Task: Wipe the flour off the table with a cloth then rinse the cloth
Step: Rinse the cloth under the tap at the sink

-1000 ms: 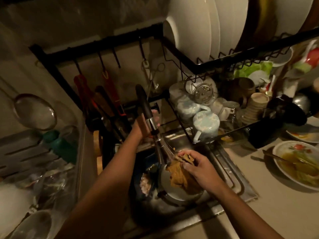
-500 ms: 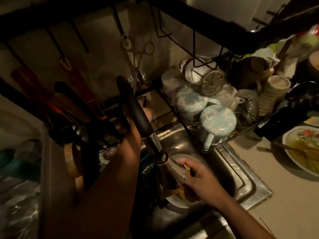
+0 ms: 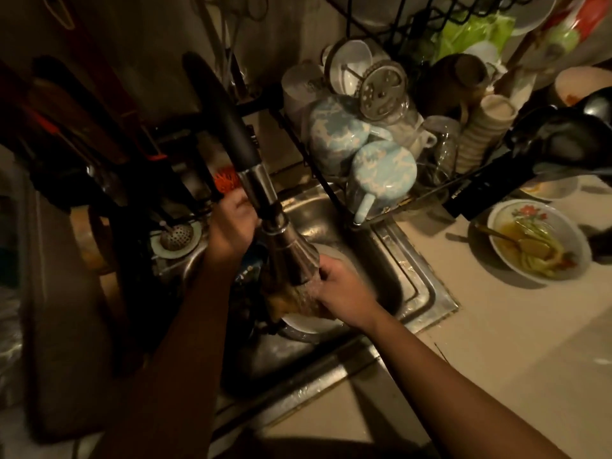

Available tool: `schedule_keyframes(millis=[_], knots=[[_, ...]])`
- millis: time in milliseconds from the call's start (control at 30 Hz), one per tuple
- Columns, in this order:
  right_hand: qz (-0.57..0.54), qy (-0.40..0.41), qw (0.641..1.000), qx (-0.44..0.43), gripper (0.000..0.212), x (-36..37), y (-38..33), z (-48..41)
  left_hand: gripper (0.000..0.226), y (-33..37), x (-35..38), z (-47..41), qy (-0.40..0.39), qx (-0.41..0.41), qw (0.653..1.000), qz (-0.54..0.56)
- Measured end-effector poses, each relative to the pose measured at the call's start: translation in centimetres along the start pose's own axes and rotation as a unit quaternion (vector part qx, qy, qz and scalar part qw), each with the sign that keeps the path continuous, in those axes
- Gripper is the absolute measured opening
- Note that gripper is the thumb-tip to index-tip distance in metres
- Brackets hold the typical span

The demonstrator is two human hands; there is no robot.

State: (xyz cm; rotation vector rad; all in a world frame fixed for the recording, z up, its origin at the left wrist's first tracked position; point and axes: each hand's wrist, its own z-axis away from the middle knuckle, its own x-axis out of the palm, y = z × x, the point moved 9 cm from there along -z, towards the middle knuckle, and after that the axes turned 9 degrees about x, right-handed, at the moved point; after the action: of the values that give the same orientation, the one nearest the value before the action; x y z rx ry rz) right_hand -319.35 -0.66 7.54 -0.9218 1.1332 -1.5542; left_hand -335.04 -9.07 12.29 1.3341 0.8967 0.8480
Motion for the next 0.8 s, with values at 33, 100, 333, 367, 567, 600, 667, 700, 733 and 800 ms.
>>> schedule_keyframes(millis=[33, 100, 333, 367, 567, 600, 667, 700, 733, 800], knots=[[0.008, 0.000, 1.000, -0.005, 0.019, 0.0, 0.0, 0.2, 0.045, -1.1, 0.4, 1.9, -0.021, -0.023, 1.000, -0.002], [0.015, 0.009, 1.000, -0.007, 0.017, -0.2, 0.2, 0.4, 0.035, -4.6, 0.1, 5.7, 0.015, -0.111, 0.994, 0.004], [0.051, 0.018, 0.999, -0.007, 0.018, 0.4, 0.8, 1.7, 0.050, -11.7, 1.8, 13.8, -0.034, -0.297, 0.942, 0.152], [0.052, 0.022, 0.998, -0.007, 0.018, 0.4, 1.1, 1.9, 0.039, -11.2, 1.5, 14.3, -0.023, -0.280, 0.949, 0.140], [0.102, -0.001, 0.995, 0.008, 0.033, 0.5, 2.6, 2.7, 0.017, -10.0, 2.0, 15.1, 0.007, -0.235, 0.969, 0.071], [0.099, -0.005, 0.995, 0.014, 0.034, 0.4, 2.7, 2.7, 0.020, -9.9, 1.9, 15.2, 0.020, -0.230, 0.971, 0.064], [0.063, -0.007, 0.997, 0.033, 0.032, -0.3, 3.3, 2.8, 0.028, -9.8, 2.0, 15.4, 0.022, -0.211, 0.975, 0.060], [0.030, -0.004, 0.998, 0.046, 0.030, -0.8, 3.7, 2.8, 0.027, -9.6, 2.1, 15.4, 0.014, -0.195, 0.979, 0.058], [-0.008, 0.003, 0.998, 0.066, 0.031, -1.4, 4.4, 2.8, 0.024, -9.2, 2.2, 15.4, 0.001, -0.178, 0.983, 0.054], [-0.070, 0.011, 0.990, 0.120, 0.034, -2.1, 5.6, 3.2, 0.019, -8.7, 2.1, 15.3, -0.017, -0.150, 0.988, 0.026]])
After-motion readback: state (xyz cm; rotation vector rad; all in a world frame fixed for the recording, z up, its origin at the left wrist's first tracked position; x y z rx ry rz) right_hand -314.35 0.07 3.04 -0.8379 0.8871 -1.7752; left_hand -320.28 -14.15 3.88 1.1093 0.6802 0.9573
